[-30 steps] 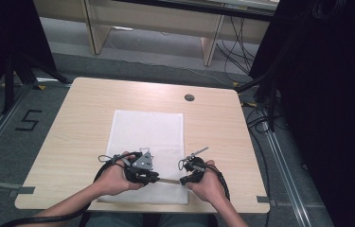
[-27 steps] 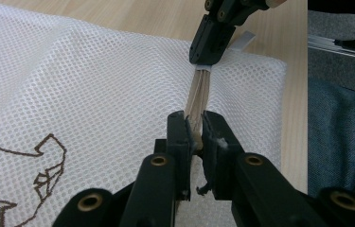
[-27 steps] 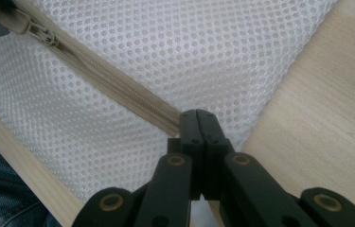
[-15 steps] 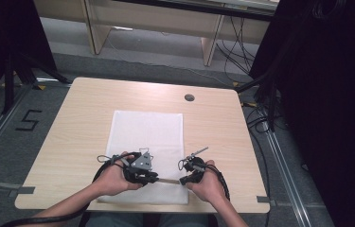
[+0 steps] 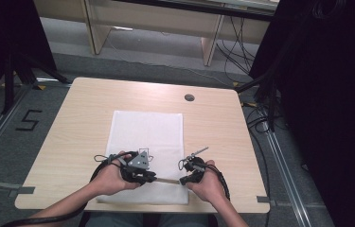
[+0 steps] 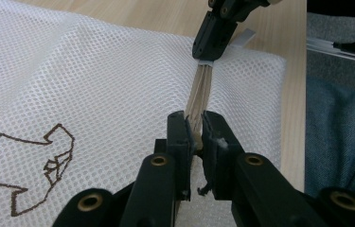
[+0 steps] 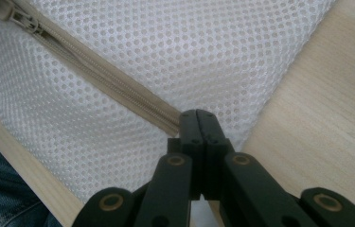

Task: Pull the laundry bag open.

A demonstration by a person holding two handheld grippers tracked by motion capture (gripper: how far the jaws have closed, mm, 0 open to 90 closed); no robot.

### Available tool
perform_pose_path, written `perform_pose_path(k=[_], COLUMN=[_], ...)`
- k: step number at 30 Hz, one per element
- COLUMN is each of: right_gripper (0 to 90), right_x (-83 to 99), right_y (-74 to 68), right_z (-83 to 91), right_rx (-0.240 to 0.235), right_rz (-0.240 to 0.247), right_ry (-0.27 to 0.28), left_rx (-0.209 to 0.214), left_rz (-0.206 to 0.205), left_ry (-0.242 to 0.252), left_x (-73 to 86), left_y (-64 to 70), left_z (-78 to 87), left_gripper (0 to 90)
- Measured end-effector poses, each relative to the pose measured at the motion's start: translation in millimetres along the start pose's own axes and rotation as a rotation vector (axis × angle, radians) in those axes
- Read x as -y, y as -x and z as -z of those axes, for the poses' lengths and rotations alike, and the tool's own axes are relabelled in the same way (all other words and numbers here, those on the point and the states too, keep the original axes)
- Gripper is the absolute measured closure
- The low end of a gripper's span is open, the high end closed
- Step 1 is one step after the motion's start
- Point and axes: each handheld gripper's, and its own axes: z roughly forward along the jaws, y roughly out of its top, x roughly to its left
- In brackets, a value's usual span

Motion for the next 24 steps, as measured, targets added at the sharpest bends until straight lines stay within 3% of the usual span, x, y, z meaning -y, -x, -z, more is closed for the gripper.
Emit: perform_pose_path(k=[16, 19, 20, 24], right_gripper=[90.0, 90.0, 90.0, 90.0], right_x=[-0.4, -0.3, -0.4, -0.3], right_y=[1.2, 1.3, 1.2, 1.5], right_z=[-0.7, -0.7, -0.6, -0.6], right_rx=[-0.003, -0.004, -0.004, -0.008], right_rz=[0.022, 0.019, 0.017, 0.019], right_ry=[0.005, 0.006, 0.004, 0.004], left_rx=[0.005, 0.003, 0.004, 0.000], left_rz=[0.000, -0.022, 0.004, 0.001], left_ry=[0.000, -0.004, 0.001, -0.002], left_x=[0.8, 0.8, 1.7, 2.9], left_y=[0.3, -1.4, -0.8, -0.8], left_z=[1.5, 3.4, 3.8, 4.0], left_gripper=[81.8, 81.8, 81.8, 81.8])
